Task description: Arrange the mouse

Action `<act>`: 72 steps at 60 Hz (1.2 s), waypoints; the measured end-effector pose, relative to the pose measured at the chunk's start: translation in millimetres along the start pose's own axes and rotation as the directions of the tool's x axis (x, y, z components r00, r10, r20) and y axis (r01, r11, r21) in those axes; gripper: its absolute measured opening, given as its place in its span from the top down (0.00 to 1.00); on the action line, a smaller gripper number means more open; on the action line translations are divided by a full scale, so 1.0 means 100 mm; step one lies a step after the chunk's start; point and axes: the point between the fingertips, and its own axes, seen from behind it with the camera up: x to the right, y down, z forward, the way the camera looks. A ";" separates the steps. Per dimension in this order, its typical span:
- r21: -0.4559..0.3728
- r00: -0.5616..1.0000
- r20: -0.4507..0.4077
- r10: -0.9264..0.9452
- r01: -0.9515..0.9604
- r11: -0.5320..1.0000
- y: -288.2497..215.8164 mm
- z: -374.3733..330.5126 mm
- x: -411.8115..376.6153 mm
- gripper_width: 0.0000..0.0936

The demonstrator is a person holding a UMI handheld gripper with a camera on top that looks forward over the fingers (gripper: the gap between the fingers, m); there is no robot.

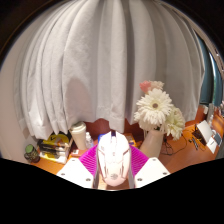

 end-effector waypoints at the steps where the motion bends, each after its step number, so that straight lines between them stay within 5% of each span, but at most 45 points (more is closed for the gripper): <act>1: 0.005 1.000 0.011 -0.003 0.003 1.000 -0.02 0.00 -0.12 0.55; 15: -0.131 0.987 0.153 -0.042 0.062 0.989 0.86 0.44 -1.60 0.55; 27: -0.294 0.990 0.135 -0.038 0.077 0.953 1.93 0.75 -1.89 0.56; 40: -0.362 0.994 0.108 -0.031 0.069 0.930 2.42 0.87 -1.82 0.60; 56: -0.354 0.991 0.127 -0.037 0.080 0.932 2.42 0.83 -1.84 0.39; 61: -0.345 0.993 0.110 -0.051 0.087 0.935 2.27 0.74 -1.79 0.15; 72: -0.255 0.992 0.122 -0.034 0.065 0.965 1.53 0.18 -1.82 0.12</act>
